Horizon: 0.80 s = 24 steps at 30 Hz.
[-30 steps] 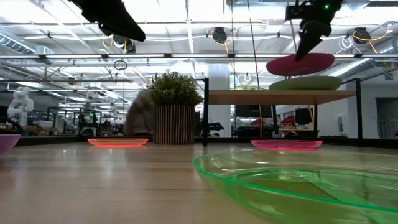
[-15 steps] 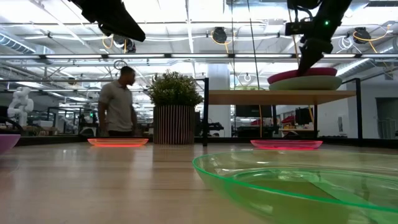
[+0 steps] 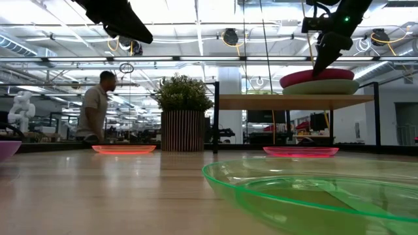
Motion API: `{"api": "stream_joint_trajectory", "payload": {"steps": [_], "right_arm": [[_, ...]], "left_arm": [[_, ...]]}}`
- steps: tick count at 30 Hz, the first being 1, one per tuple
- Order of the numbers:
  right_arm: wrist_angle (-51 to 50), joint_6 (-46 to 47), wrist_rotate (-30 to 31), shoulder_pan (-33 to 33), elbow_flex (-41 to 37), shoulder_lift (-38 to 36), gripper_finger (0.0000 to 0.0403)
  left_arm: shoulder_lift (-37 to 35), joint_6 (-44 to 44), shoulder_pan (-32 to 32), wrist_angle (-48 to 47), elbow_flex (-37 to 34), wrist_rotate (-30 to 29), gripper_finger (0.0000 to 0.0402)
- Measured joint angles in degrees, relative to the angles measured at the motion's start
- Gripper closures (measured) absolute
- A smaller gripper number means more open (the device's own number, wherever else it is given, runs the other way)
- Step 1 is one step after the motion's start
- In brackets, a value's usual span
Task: Place and stack plates onto a shelf
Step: Stack the pink plate on top of the green plate on the shelf
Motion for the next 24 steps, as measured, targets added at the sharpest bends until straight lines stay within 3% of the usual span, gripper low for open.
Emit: {"api": "stream_joint_trajectory", "payload": {"steps": [7, 15, 24], "right_arm": [[-0.02, -0.02, 0.11, 0.0, 0.0, 0.0, 0.0387], [0.02, 0.84, 3.46, 0.27, 0.0, -0.31, 0.0336], [1.02, 3.53, 2.83, 4.07, 0.0, -4.62, 0.0293]], "left_arm": [[-0.01, -0.02, -0.02, -0.02, 0.0, 0.0, 0.0327], [0.01, -0.02, -0.01, -0.02, 0.0, 0.0, 0.0327], [0.01, -0.13, 0.0, -0.04, 0.0, 0.0, 0.0327]]}}
